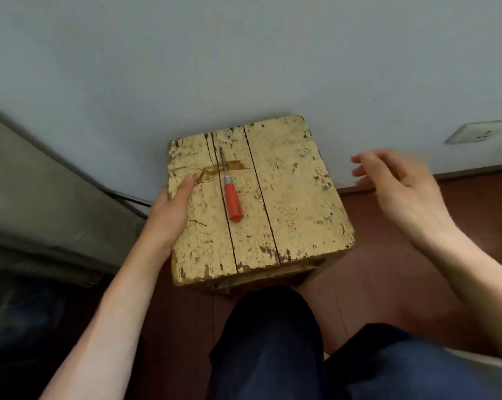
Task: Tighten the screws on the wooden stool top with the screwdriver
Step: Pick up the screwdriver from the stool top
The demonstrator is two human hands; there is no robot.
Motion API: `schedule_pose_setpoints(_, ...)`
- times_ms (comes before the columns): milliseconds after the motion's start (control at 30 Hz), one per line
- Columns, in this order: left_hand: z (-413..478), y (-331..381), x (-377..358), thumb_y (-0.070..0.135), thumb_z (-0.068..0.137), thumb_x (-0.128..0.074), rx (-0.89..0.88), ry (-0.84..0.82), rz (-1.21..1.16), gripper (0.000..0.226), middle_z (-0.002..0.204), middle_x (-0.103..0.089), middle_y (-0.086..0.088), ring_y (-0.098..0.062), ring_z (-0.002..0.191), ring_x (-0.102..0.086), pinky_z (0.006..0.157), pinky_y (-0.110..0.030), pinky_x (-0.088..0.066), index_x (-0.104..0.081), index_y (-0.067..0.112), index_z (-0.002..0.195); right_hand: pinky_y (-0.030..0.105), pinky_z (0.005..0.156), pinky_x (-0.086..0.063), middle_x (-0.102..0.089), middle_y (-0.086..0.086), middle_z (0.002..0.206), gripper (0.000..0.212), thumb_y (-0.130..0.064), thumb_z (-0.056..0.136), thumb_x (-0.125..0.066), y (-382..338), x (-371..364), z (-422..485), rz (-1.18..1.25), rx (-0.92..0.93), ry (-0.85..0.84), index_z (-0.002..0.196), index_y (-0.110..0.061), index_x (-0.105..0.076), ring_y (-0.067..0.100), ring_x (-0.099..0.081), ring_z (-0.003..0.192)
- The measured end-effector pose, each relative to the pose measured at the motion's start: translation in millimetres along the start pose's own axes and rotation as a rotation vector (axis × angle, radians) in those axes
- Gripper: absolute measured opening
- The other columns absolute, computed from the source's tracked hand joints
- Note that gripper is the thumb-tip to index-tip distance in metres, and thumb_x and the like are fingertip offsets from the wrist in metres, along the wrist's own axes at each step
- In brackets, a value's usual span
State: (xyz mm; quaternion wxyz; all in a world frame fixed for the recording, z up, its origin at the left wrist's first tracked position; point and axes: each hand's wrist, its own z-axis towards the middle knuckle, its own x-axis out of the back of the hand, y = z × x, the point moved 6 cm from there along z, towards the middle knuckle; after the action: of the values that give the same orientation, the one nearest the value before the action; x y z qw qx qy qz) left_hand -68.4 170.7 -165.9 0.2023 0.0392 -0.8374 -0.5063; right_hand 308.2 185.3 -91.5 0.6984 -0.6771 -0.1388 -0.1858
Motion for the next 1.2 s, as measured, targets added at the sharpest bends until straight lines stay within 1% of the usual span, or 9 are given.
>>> schedule_pose_setpoints(167, -3.4, 1.9, 1.1, 0.082, 0.078, -0.056, -0.009, 0.029, -0.001, 0.089, 0.144, -0.057, 0.004, -0.020, 0.130, -0.055, 0.109, -0.044, -0.045, -0.045, 0.031, 0.150, 0.009, 0.060, -0.046, -0.074, -0.018, 0.082, 0.020, -0.044, 0.102, -0.062, -91.2, -40.2, -6.0, -0.195, 0.270, -0.165, 0.093, -0.031, -0.072, 0.001, -0.068, 0.073)
schedule_pose_setpoints(233, -3.7, 2.8, 0.7, 0.083, 0.078, -0.055, -0.002, 0.025, -0.001, 0.090, 0.147, -0.054, 0.003, -0.022, 0.133, -0.052, 0.112, -0.047, -0.043, -0.044, 0.030, 0.151, 0.016, 0.057, -0.049, -0.071, -0.008, 0.068, 0.027, -0.050, 0.103, -0.060, -105.2, -74.2, -10.8, -0.356, 0.283, -0.266, 0.090, -0.029, -0.070, 0.006, -0.067, 0.064)
schedule_pose_setpoints(300, -5.6, 3.4, -0.3, 0.082, 0.079, -0.054, 0.001, 0.015, -0.002, 0.085, 0.144, -0.057, 0.004, -0.021, 0.129, -0.055, 0.109, -0.046, -0.045, -0.048, 0.032, 0.148, 0.030, 0.062, -0.054, -0.070, -0.006, 0.069, 0.037, -0.060, 0.103, -0.055, -106.0, -103.3, -13.5, -0.536, 0.288, -0.312, 0.092, -0.026, -0.067, 0.013, -0.067, 0.065)
schedule_pose_setpoints(433, -9.5, 2.4, -1.0, 0.081, 0.079, -0.055, -0.010, 0.020, -0.008, 0.077, 0.134, -0.064, 0.005, -0.021, 0.121, -0.061, 0.104, -0.045, -0.049, -0.056, 0.033, 0.140, 0.027, 0.055, -0.042, -0.067, -0.007, 0.074, 0.048, -0.069, 0.097, -0.054, -90.8, -139.2, -9.0, -0.675, 0.155, -0.293, 0.088, -0.022, -0.060, 0.013, -0.063, 0.065)
schedule_pose_setpoints(600, -12.4, 4.4, 1.8, 0.079, 0.080, -0.056, -0.027, 0.069, 0.000, 0.076, 0.129, -0.066, 0.006, -0.020, 0.117, -0.063, 0.104, -0.045, -0.050, -0.059, 0.029, 0.137, 0.025, 0.053, -0.034, -0.065, -0.010, 0.071, 0.047, -0.069, 0.097, -0.053, -72.5, -162.2, -10.3, -0.619, 0.061, -0.214, 0.082, -0.025, -0.057, 0.011, -0.061, 0.062)
schedule_pose_setpoints(733, -12.6, 5.8, 0.8, 0.075, 0.083, -0.058, -0.038, 0.060, -0.015, 0.061, 0.114, -0.070, 0.011, -0.017, 0.108, -0.066, 0.099, -0.043, -0.053, -0.064, 0.032, 0.127, 0.026, 0.050, -0.031, -0.059, -0.011, 0.064, 0.037, -0.056, 0.095, -0.059, -65.8, -169.0, -16.9, -0.592, 0.065, -0.155, 0.073, -0.028, -0.052, 0.008, -0.055, 0.055)
schedule_pose_setpoints(933, -11.8, 2.2, -0.3, 0.076, 0.083, -0.057, -0.015, 0.038, -0.024, 0.072, 0.124, -0.068, 0.006, -0.021, 0.115, -0.064, 0.103, -0.045, -0.051, -0.059, 0.027, 0.137, 0.027, 0.053, -0.037, -0.061, -0.009, 0.065, 0.039, -0.056, 0.102, -0.057, -67.0, -154.3, -28.7, -0.402, 0.018, -0.196, 0.079, -0.025, -0.057, 0.012, -0.053, 0.054)
schedule_pose_setpoints(1100, -3.9, 3.6, -0.7, 0.073, 0.086, -0.057, -0.028, -0.001, -0.009, 0.060, 0.115, -0.069, 0.010, -0.018, 0.108, -0.065, 0.097, -0.040, -0.053, -0.059, 0.034, 0.131, 0.039, 0.060, -0.052, -0.075, -0.001, 0.076, 0.037, -0.057, 0.099, -0.063, -88.0, -97.1, -30.0, -0.263, 0.044, -0.234, 0.088, -0.022, -0.066, 0.019, -0.069, 0.068)
schedule_pose_setpoints(1200, -2.0, 3.3, -1.3, 0.074, 0.084, -0.057, -0.020, -0.007, -0.009, 0.064, 0.111, -0.069, 0.010, -0.014, 0.099, -0.067, 0.079, -0.030, -0.054, -0.060, 0.032, 0.132, 0.029, 0.056, -0.051, -0.079, -0.009, 0.075, 0.032, -0.059, 0.099, -0.064, -94.2, -68.7, -25.4, -0.249, 0.048, -0.298, 0.093, -0.028, -0.066, 0.001, -0.068, 0.060)
